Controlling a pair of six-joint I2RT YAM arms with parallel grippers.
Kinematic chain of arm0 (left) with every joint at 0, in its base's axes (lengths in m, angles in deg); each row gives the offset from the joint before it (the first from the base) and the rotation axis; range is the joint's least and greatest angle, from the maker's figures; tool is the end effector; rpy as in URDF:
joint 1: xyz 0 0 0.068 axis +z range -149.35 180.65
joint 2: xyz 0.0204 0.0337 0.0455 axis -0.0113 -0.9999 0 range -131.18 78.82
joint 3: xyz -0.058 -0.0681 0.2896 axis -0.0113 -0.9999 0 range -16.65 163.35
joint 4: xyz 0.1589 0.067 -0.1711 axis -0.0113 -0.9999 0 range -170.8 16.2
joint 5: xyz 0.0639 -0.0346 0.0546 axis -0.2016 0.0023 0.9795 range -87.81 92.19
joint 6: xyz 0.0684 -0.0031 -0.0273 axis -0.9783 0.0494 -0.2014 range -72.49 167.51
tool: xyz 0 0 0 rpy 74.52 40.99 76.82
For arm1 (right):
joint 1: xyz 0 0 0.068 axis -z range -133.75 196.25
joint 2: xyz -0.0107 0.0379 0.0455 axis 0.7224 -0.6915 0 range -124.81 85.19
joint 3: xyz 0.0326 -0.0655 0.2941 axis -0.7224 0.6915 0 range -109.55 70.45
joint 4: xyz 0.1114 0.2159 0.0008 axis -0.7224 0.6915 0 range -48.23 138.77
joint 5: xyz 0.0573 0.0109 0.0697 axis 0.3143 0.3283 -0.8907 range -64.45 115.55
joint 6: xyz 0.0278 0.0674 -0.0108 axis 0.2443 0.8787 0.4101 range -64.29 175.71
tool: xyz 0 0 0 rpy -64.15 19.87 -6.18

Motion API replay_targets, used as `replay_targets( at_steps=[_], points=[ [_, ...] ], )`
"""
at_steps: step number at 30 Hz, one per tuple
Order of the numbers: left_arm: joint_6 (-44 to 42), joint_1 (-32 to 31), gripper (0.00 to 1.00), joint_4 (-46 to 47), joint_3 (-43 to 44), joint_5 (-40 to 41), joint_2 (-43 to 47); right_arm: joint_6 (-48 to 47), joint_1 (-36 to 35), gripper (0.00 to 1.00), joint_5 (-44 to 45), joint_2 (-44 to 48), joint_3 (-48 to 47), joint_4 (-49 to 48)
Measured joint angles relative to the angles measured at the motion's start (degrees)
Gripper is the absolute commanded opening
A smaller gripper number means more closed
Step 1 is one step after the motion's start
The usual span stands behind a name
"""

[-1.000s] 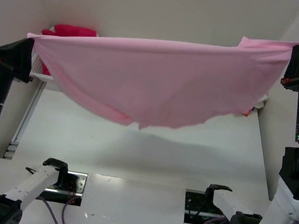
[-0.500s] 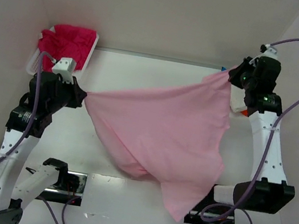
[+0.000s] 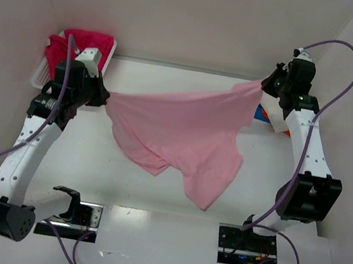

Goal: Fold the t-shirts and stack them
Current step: Flatten out the tshirt

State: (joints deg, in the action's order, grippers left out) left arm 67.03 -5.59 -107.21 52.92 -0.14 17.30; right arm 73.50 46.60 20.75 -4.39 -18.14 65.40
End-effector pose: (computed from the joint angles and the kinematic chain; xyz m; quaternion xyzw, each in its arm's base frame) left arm 0.2147 -0.0259 0.4058 -0.0869 0.8405 -0.1359 0.5172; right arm 0.3670 0.0029 0.4084 0.1102 0.8339 0.1166 0.5281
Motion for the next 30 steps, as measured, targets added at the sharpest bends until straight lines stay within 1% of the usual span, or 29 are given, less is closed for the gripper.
replay_targets(
  at_steps=[2, 4, 7, 9, 12, 14, 18, 19, 21, 23, 24, 27, 29, 30],
  points=[
    [-0.12, 0.00, 0.00, 1.23, 3.93, 1.52, -2.70, 0.03, -0.01, 0.00, -0.10, -1.48, -2.97, 0.29],
    [-0.15, 0.00, 0.00, 2.39, 6.77, 2.62, -3.57, 0.04, -0.01, 0.00, -0.17, -1.73, -5.08, -0.03],
    [-0.31, 0.01, 0.00, 3.52, 8.38, 3.32, -2.12, 0.05, -0.01, 0.00, -0.03, 0.05, -5.52, -0.52],
    [-0.37, 0.03, 0.00, 3.13, 8.07, 2.11, -0.37, 0.04, -0.01, 0.00, 0.32, 1.89, -4.16, -1.08],
    [-1.01, 0.04, 0.00, 2.72, 4.79, -2.76, 2.66, 0.03, -0.01, 0.00, 1.20, 4.65, -0.56, -1.54],
    [-1.21, 0.04, 0.00, 1.96, 0.83, -7.41, 4.33, 0.04, -0.01, 0.00, 1.62, 5.92, 2.42, -1.51],
    [-0.82, -0.71, 0.01, -1.62, -5.62, -15.29, 3.91, 0.07, -0.01, 0.00, 2.22, 6.84, 7.70, -1.11],
    [-0.72, -0.87, 0.08, -2.51, -6.98, -16.74, 3.45, 0.15, -0.01, 0.00, 2.32, 6.86, 8.70, -0.94],
    [-0.57, -1.09, 0.48, -4.87, -9.49, -19.05, 2.78, 0.21, -0.01, 0.00, 2.43, 6.86, 10.39, -0.15],
    [-0.33, -1.09, 0.66, -7.07, -11.13, -20.64, 2.63, 0.32, -0.01, 0.00, 2.43, 6.86, 11.36, 0.22],
    [-0.15, -1.09, 0.78, -7.90, -11.61, -20.98, 2.66, 0.34, -0.01, 0.00, 2.43, 6.86, 11.60, 0.36],
    [-0.01, -1.14, 0.91, -8.99, -11.84, -20.26, 2.71, 0.41, -0.01, 0.00, 2.42, 6.86, 11.83, 0.55],
    [0.07, -1.14, 0.94, -8.47, -11.76, -19.01, 2.26, 0.56, -0.01, 0.00, 2.38, 6.91, 11.83, 0.55],
    [0.15, -1.14, 0.94, -8.08, -11.52, -18.13, 1.44, 0.57, -0.01, 0.00, 2.38, 6.93, 11.83, 0.55]
  ],
)
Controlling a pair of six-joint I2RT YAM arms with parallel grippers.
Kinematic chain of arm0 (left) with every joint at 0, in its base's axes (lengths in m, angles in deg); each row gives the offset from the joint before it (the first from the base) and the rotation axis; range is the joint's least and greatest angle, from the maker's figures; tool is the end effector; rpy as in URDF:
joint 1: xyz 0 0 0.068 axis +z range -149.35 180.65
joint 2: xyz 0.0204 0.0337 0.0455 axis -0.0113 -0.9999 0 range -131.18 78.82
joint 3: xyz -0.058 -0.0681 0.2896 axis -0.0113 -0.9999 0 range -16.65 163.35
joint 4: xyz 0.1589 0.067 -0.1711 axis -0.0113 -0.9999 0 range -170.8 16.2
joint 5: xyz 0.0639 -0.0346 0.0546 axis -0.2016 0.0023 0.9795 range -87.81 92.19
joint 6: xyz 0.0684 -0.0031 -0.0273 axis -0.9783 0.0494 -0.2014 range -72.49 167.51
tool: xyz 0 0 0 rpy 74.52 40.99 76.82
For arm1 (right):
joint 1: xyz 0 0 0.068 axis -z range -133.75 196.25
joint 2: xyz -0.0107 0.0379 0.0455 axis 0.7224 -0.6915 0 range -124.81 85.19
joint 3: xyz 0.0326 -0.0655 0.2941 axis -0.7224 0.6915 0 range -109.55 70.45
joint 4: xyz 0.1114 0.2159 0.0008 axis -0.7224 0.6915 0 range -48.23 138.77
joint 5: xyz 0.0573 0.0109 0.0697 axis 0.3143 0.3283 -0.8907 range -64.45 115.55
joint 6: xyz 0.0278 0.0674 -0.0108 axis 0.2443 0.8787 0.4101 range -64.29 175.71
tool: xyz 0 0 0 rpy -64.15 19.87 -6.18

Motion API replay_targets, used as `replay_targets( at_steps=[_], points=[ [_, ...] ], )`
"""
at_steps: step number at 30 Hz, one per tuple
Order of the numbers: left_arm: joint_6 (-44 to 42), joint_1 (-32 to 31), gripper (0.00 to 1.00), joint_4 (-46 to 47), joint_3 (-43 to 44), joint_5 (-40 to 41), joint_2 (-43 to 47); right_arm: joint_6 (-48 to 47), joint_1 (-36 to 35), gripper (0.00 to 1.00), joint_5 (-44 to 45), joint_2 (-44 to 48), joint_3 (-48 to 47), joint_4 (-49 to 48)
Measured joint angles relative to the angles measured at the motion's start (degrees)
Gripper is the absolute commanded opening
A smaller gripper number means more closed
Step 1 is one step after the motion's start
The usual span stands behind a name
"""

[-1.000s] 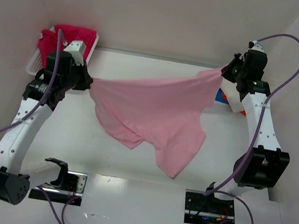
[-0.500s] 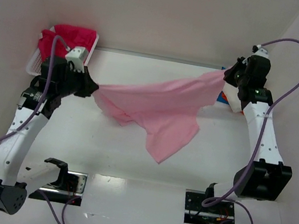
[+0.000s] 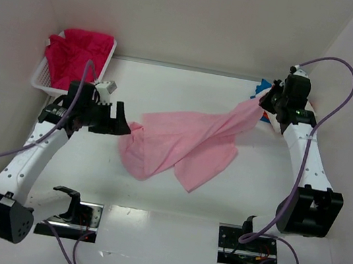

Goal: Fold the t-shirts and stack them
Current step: Flatten out the tshirt

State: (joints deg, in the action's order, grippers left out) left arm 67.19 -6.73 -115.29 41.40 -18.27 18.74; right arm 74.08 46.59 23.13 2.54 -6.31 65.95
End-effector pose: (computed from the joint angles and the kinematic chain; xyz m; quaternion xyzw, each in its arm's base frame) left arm 0.1910 -0.0463 0.3306 -0.0272 0.9066 -0.2495 0.3393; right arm 0.3296 0.0007 0.3750 0.1304 0.8563 0.0963 0.4904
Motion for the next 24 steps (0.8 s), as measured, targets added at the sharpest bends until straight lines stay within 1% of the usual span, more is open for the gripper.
replay_targets(
  at_steps=[4, 5, 8, 11, 16, 19, 24],
  points=[
    [0.00, -0.01, 0.94, 4.28, 0.32, 1.61, -6.61, 0.02, 0.00, 0.00, 0.00, 0.32, 0.56, 0.04],
    [0.01, -0.07, 0.92, 5.50, 0.22, 1.87, -8.84, 0.02, 0.00, 0.00, 0.02, 0.34, 0.73, 0.02],
    [-0.06, -1.23, 0.89, 8.64, -0.12, 2.63, -14.01, 0.02, 0.00, 0.00, 0.00, 0.39, 1.55, 0.04],
    [-0.17, -4.27, 0.89, 11.35, 0.08, 3.14, -19.43, 0.04, 0.00, 0.00, -0.01, 0.39, 2.34, 0.11],
    [0.19, -10.30, 0.85, 15.44, 3.05, 3.71, -29.10, 0.04, 0.00, 0.00, -0.22, 0.36, 2.67, -0.01],
    [1.48, -12.03, 0.84, 17.81, 3.47, 4.70, -31.72, 0.04, 0.00, 0.00, -0.24, 0.36, 3.04, -0.16],
    [5.07, -12.28, 0.80, 21.96, 3.29, 9.29, -32.22, 0.04, 0.00, 0.00, -0.92, 0.34, 3.34, -0.24]
  ],
)
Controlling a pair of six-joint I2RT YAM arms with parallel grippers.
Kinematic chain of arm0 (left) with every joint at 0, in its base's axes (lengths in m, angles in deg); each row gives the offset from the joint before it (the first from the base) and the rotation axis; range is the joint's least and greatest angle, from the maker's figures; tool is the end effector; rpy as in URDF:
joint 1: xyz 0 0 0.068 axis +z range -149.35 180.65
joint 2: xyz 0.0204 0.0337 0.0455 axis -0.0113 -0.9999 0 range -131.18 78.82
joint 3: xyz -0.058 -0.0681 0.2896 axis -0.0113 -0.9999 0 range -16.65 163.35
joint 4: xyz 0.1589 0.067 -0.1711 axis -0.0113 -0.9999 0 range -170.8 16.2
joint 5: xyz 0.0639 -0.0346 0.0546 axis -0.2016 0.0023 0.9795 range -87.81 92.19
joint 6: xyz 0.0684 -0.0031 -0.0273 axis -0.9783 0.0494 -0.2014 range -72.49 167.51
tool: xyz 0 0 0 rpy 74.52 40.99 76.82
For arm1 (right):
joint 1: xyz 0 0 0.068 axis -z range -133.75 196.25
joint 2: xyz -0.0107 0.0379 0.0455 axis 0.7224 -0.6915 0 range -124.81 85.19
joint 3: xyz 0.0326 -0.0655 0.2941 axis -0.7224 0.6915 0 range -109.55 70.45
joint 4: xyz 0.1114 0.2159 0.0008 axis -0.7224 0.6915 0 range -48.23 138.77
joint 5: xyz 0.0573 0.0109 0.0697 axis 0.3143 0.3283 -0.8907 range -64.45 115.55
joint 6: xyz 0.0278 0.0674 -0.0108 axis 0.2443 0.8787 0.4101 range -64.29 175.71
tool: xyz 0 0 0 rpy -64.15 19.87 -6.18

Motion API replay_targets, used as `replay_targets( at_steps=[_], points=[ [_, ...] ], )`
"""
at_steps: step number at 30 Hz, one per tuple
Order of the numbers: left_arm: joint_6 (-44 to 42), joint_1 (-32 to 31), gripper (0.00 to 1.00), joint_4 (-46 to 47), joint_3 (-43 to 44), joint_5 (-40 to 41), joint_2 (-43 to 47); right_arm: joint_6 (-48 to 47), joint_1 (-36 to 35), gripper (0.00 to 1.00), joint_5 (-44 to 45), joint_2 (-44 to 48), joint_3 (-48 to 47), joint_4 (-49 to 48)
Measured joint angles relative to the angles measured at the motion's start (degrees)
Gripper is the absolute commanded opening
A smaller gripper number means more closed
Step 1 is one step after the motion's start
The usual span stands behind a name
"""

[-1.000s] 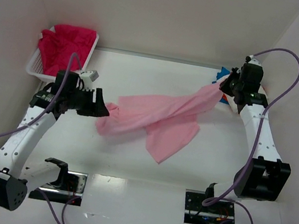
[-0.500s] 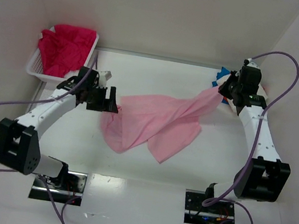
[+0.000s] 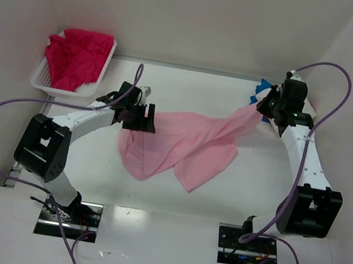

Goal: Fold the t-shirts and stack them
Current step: Flatten out the tshirt

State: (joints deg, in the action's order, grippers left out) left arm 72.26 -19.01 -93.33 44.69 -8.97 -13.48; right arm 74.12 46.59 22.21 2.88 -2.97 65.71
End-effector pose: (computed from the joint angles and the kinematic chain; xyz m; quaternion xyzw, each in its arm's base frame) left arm 0.3174 -0.1259 0.2404 -0.0088 0.9372 -0.2118 0.2768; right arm 0.3260 0.0017 0.3571 0.1292 0.8682 0.1003 0.4684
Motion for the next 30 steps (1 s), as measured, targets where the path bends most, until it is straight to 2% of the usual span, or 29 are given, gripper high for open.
replay_targets(
  at_steps=[4, 14, 20, 27, 30],
  points=[
    [2.47, 0.11, 0.75, 3.36, -0.11, 1.01, -1.98, 0.00, 0.00, 0.00, -0.37, 0.00, 0.35, -0.20],
    [4.24, -0.04, 0.73, 5.42, -0.70, 0.61, -6.25, -0.04, 0.00, 0.00, 0.11, 0.00, 0.81, -0.26],
    [5.08, -0.04, 0.51, 6.26, -0.95, -0.68, -6.25, -0.04, 0.00, 0.00, 0.13, 0.00, 0.81, -0.26],
    [5.49, -0.04, 0.50, 6.70, -0.98, -1.13, -6.75, -0.04, 0.00, 0.00, 0.13, -0.02, 0.81, -0.26],
    [5.56, -0.04, 0.41, 6.65, -0.98, -1.13, -7.19, -0.04, 0.00, 0.00, 0.13, -0.02, 0.81, -0.26]
  ],
)
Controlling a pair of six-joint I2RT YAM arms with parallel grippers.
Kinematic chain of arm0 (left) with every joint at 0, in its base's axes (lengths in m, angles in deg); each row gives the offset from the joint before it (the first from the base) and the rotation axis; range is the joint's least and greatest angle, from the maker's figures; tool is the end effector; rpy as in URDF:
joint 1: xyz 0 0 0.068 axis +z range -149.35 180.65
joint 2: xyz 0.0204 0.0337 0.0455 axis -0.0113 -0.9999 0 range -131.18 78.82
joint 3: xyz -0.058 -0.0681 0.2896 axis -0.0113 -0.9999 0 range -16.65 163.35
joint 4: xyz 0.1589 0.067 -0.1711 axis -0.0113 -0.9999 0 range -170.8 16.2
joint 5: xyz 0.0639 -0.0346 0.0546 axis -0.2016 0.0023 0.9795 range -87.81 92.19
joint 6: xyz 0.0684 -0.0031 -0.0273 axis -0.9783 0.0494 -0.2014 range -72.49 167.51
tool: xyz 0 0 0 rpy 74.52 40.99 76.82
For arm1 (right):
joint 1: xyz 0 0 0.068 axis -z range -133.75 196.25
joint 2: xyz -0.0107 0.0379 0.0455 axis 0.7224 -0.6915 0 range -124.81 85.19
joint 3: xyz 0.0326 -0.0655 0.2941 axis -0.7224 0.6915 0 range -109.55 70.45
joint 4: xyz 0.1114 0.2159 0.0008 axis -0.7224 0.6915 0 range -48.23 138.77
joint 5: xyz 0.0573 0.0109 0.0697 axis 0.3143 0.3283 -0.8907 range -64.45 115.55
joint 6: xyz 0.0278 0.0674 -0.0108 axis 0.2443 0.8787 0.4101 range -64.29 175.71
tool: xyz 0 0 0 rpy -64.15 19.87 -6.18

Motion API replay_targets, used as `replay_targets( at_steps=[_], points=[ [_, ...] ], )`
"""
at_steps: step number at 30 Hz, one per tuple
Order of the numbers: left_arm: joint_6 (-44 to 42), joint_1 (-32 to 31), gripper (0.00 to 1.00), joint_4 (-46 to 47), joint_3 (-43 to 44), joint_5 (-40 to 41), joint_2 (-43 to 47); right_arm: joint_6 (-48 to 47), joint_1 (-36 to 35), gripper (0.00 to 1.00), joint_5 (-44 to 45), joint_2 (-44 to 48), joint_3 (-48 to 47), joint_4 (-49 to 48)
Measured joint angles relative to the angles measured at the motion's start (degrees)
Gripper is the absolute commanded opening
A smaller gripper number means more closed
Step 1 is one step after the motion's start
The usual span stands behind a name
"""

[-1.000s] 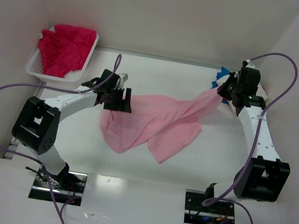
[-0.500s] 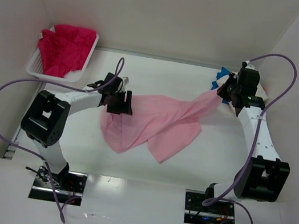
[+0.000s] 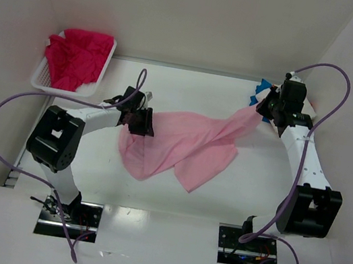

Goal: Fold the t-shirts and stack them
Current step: Flatten out the tshirt

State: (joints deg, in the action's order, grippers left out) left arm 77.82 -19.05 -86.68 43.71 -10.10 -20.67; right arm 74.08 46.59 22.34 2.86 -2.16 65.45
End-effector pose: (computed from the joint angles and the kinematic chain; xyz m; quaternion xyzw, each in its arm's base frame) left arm 0.3381 -0.1348 0.2034 -0.0522 0.9393 -0.2285 0.2504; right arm 0.3257 0.0015 0.3526 0.1300 0.8705 0.0986 0.4643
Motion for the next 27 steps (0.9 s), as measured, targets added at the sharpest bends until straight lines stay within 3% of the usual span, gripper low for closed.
replay_targets(
  at_steps=[2, 6, 14, 20, 27],
  points=[
    [0.29, 0.00, 0.22, -0.04, 0.00, 0.00, -0.04, 0.00, 0.00, 0.00, 0.00, 0.00, 0.00, 0.00],
    [0.22, 0.00, 0.00, -0.63, 0.00, 0.04, -0.04, 0.00, 0.00, 0.00, 0.00, 0.00, 0.00, 0.00],
    [0.00, 0.00, 0.00, -5.70, 1.70, 2.08, 3.87, 0.00, 0.00, 0.00, 0.36, 0.00, 0.00, 0.00],
    [-0.42, 0.10, 0.00, -10.59, 12.52, 4.50, 10.82, 0.00, 0.00, 0.00, 1.16, -0.34, -1.18, 0.34],
    [-2.34, 2.03, 0.01, -13.13, 21.93, 6.09, 18.55, 0.01, 0.02, 0.00, 1.97, -1.59, -9.72, 0.74]
  ],
)
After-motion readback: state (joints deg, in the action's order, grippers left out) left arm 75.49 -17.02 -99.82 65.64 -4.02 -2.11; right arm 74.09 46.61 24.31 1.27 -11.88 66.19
